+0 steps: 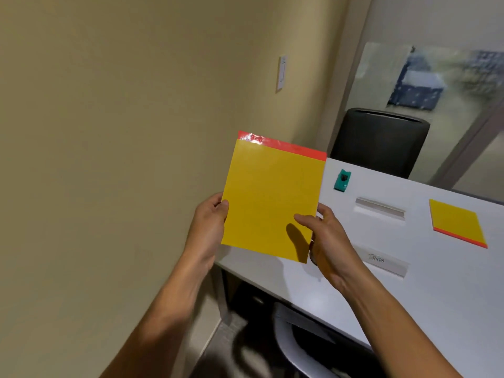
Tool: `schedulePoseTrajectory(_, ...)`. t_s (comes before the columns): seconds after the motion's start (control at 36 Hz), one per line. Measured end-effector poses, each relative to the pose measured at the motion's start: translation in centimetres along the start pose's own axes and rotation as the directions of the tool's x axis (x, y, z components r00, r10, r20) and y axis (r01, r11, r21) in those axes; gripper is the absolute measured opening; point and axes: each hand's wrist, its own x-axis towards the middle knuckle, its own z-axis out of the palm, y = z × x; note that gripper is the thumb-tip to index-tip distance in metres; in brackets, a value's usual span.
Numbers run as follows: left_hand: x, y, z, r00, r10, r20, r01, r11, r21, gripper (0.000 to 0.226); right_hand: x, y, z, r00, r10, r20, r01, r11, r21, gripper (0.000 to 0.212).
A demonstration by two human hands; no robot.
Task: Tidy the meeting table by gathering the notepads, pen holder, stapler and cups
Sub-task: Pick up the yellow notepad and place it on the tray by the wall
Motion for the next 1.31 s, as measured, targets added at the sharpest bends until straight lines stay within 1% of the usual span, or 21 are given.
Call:
schedulePoseTrajectory(0.14,2.8,0.0,-1.3,0.999,0.004,0.039,-0.005,1.0,0.026,0.034,1.3,-0.4,1.6,0.999,-0.013,-0.044,0.012,1.0,-0.025,0.045)
schedulePoseTrajectory(0.22,4.5,0.2,-0.7,0.998,0.014,0.054,-0.016,0.999,0.044,0.034,2.5,-0.9,1.5,0.997,-0.037,-0.073,0.035,0.999,-0.02,0.048)
schedulePoseTrajectory(0.36,6.8,1.2,1.6,0.999,0.014,0.029,-0.015,1.0,0.025,0.03,4.6,-2.4,0.3,0.992,-0.072,-0.106,0.072,0.997,-0.008,0.052)
schedulePoseTrajectory(0.44,8.3,1.8,3.2,1.0,0.018,0.022,-0.019,1.0,0.02,0.029,5.5,-3.5,-0.8,0.992,-0.07,-0.107,0.076,0.995,0.058,0.052)
schedulePoseTrajectory(0.5,9.1,2.2,4.4,0.999,0.017,0.032,-0.018,1.0,0.024,0.03,6.0,-4.1,-1.8,0.991,-0.066,-0.114,0.076,0.993,0.085,0.051)
schedulePoseTrajectory(0.69,10.6,1.6,9.2,0.996,-0.004,0.092,-0.002,0.998,0.068,0.03,7.2,-4.3,-6.0,0.985,-0.053,-0.164,0.068,0.994,0.086,0.05)
schedulePoseTrajectory(0.83,11.9,-0.1,10.8,0.986,-0.061,0.154,0.046,0.994,0.099,0.029,8.8,-3.3,-7.8,0.975,0.001,-0.224,0.03,0.99,0.138,0.047)
schedulePoseTrajectory(1.0,14.6,-2.9,11.4,0.967,-0.145,0.21,0.122,0.985,0.119,0.03,11.4,-1.3,-7.6,0.955,0.046,-0.292,-0.011,0.993,0.122,0.054)
schedulePoseTrajectory(1.14,18.0,-5.6,11.0,0.962,-0.2,0.185,0.166,0.969,0.182,0.027,14.5,0.4,-6.1,0.942,0.087,-0.324,-0.051,0.992,0.118,0.054)
schedulePoseTrajectory(1.22,20.3,-7.0,10.6,0.947,-0.265,0.182,0.232,0.955,0.183,0.036,16.5,1.5,-4.9,0.93,0.104,-0.353,-0.071,0.992,0.107,0.053)
schedulePoseTrajectory(1.31,23.0,-8.2,10.1,0.939,-0.289,0.187,0.252,0.947,0.2,0.038,18.6,2.4,-3.5,0.913,0.133,-0.386,-0.103,0.99,0.096,0.055)
